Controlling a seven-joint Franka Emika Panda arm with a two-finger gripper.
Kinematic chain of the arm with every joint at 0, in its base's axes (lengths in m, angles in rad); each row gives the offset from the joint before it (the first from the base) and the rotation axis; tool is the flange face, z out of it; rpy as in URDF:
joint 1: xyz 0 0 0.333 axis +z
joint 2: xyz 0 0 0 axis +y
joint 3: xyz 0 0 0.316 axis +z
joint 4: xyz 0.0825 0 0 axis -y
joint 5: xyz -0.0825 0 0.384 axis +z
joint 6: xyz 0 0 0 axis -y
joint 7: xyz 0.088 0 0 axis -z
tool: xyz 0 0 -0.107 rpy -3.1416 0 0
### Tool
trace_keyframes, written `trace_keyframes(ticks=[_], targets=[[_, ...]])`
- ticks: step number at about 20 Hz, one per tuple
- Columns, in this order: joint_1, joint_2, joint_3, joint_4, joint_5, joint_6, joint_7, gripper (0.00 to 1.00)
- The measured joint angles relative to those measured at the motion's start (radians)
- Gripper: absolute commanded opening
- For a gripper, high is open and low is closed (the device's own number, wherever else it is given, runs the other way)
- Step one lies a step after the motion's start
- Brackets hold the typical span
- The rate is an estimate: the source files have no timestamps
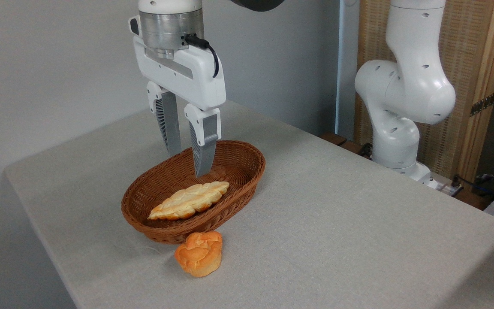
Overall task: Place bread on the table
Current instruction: 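Lower the open gripper into the wicker basket over the braided bread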
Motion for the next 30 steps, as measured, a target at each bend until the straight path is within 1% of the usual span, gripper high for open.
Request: trace_keyframes(ticks=[8, 17, 22, 25, 28, 30], targets=[[0.004, -0.002, -0.008, 0.001, 0.0, -0.054, 0.0, 1.0], [0.003, -0.002, -0.017, 0.0, 0.0, -0.063, 0.0, 1.0], [-0.021, 0.001, -0.026, -0.026, 0.0, -0.061, 0.0, 1.0], [-0.03, 0.004, -0.029, -0.06, 0.0, -0.028, 0.0, 1.0], [-0.049, 0.005, -0.03, -0.109, 0.0, 0.031, 0.0, 1.0], [-0.069, 0.006, -0.03, -0.153, 0.0, 0.083, 0.001, 1.0]])
